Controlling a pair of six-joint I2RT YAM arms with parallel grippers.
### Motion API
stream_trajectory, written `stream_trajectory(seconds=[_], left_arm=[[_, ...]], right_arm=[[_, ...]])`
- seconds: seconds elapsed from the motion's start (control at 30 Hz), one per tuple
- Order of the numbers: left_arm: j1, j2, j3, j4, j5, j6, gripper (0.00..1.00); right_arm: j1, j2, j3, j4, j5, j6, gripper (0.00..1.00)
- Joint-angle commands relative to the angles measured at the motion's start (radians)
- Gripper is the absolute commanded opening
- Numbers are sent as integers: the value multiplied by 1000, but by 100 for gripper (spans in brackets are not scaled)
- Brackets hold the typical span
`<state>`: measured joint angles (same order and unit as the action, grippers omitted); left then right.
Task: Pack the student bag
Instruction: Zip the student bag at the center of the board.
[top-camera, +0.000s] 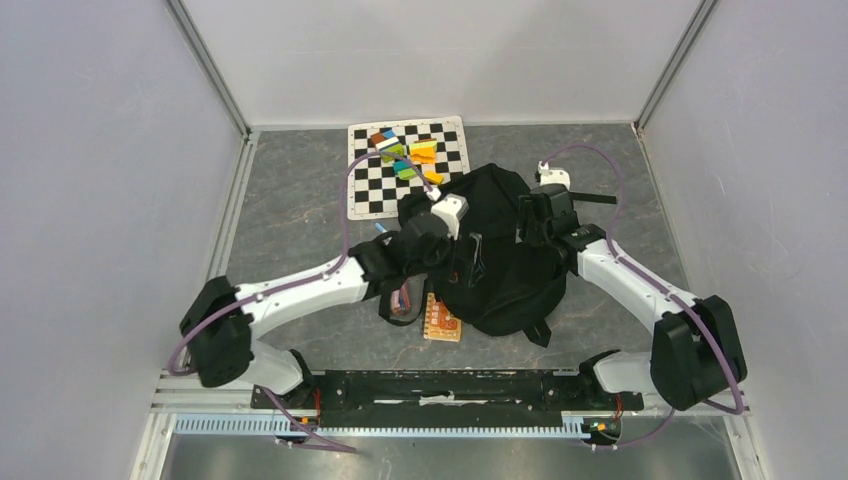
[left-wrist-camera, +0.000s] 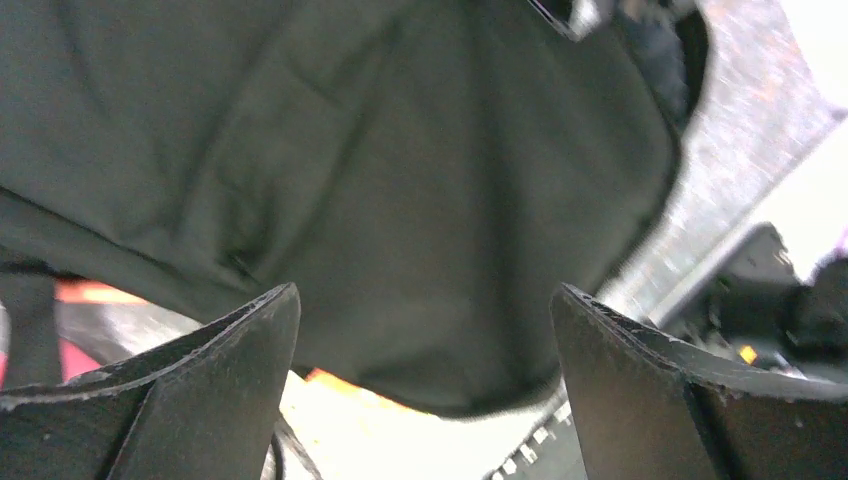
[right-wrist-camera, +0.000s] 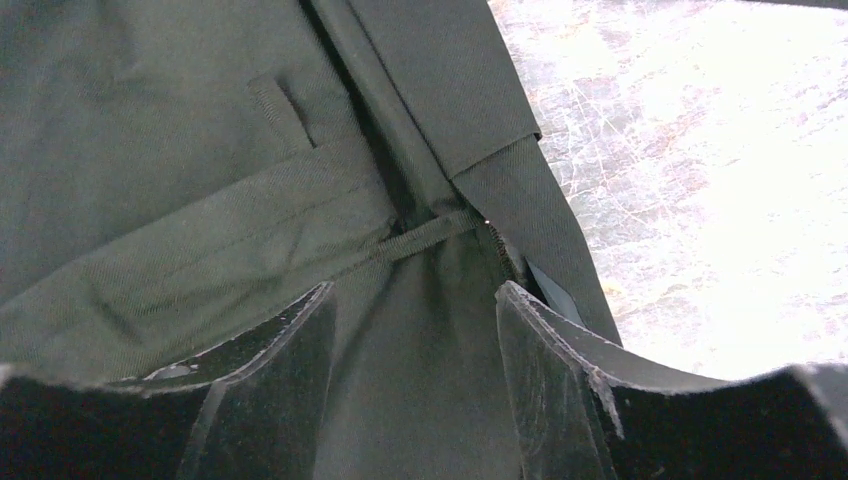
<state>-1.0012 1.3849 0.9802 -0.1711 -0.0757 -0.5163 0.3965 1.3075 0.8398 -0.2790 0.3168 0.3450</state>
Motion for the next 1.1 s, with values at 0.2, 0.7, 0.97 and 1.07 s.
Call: stream_trajectory(seconds=[0.2, 0.7, 0.97, 1.07], left_arm=[[80, 324, 293, -39, -38, 412, 100], [127, 629, 560, -74, 29, 563, 89], [130, 679, 586, -72, 31, 565, 63], [130, 686, 586, -74, 28, 566, 47]], right_arm=[[-12, 84, -24, 115, 109, 168, 60], [-12, 159, -45, 200, 103, 167, 50], [-12, 197, 0, 218, 78, 139, 52], [-12, 203, 8, 229, 73, 126, 55]])
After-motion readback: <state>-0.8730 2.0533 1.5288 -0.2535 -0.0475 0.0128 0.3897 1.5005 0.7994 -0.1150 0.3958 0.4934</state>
